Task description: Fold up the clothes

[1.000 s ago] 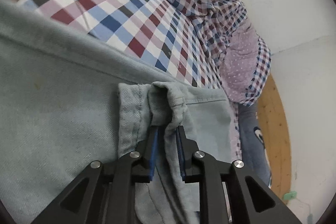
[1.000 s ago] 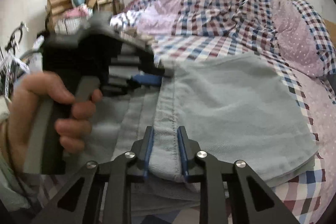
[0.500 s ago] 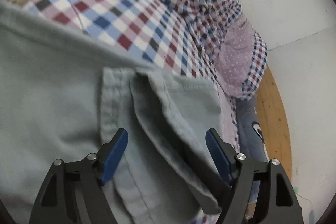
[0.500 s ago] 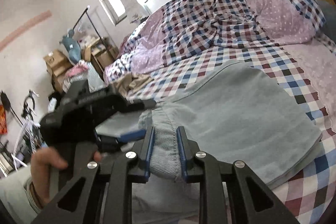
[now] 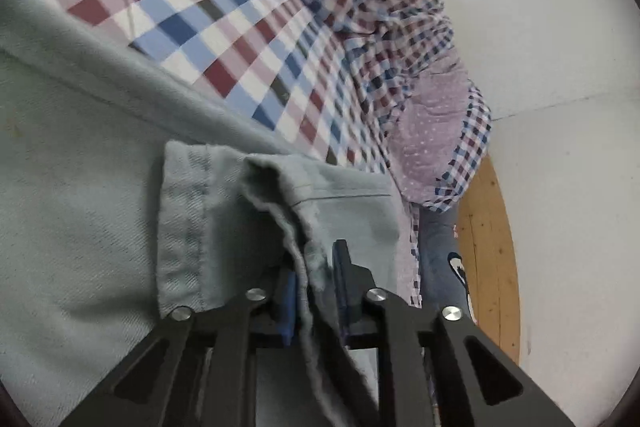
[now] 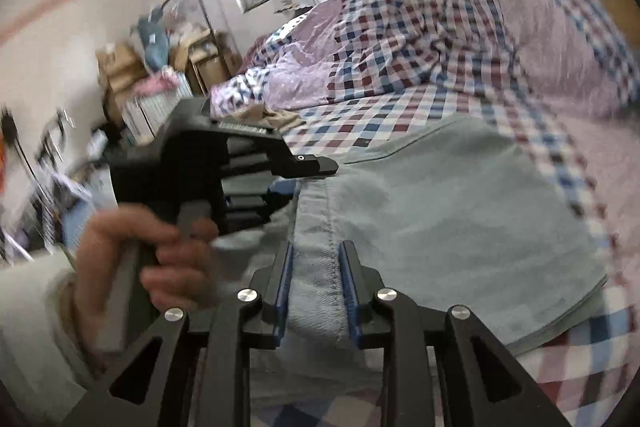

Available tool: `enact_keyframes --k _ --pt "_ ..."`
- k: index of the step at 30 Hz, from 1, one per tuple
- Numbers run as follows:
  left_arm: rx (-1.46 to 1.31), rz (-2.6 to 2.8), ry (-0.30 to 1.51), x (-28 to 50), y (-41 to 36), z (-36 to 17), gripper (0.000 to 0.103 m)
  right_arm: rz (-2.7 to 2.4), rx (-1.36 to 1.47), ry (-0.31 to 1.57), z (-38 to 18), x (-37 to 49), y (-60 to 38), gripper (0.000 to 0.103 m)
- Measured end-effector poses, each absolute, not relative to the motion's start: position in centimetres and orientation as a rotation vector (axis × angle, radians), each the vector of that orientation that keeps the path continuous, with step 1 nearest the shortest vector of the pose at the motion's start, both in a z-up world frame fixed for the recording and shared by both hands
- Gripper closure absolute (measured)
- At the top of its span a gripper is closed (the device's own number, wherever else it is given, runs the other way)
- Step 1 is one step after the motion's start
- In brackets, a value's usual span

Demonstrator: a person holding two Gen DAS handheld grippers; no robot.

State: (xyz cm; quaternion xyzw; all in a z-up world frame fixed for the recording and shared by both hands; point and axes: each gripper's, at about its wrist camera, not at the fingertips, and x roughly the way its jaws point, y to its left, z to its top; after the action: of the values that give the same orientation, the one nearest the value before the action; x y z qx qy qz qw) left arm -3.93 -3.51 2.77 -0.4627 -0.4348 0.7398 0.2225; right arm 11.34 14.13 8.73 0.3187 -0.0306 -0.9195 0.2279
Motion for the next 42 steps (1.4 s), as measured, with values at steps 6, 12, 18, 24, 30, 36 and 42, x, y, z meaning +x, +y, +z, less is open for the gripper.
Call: enact_keyframes --k 6,12,18,24,30,36,42 --pt "-1.236 2.05 -1.094 -3.7 -2.7 4.9 0.091 -2.595 0.807 0.199 8.5 12.8 11.1 0.055" --pt "-1.212 1.999 -1.089 -3.9 -2.6 5.6 0.092 -2.636 0.808 0.397 7.2 13.0 9.2 0.052" --pt "-1.202 1.942 -1.124 -3.7 -2.6 5.5 0.094 -2.692 0.83 0.395 6.7 12.7 9.0 0.045" --pt "-1.188 1.892 -1.17 -3.8 -3.0 5.1 0.094 -2.725 0.851 0.363 7.0 12.1 8.1 0.042" --pt "-1.197 1.872 -1.203 -3.7 -3.8 4.5 0.095 -2.725 0.842 0.455 6.6 11.8 6.5 0.042" --pt "-1.196 1.863 -1.215 -3.6 -4.2 4.3 0.095 -2.744 0.871 0.512 6.0 11.2 5.9 0.042" --pt "-1.185 1.879 -1.231 -3.6 -4.9 4.0 0.097 -2.805 0.876 0.621 5.8 11.2 7.1 0.042"
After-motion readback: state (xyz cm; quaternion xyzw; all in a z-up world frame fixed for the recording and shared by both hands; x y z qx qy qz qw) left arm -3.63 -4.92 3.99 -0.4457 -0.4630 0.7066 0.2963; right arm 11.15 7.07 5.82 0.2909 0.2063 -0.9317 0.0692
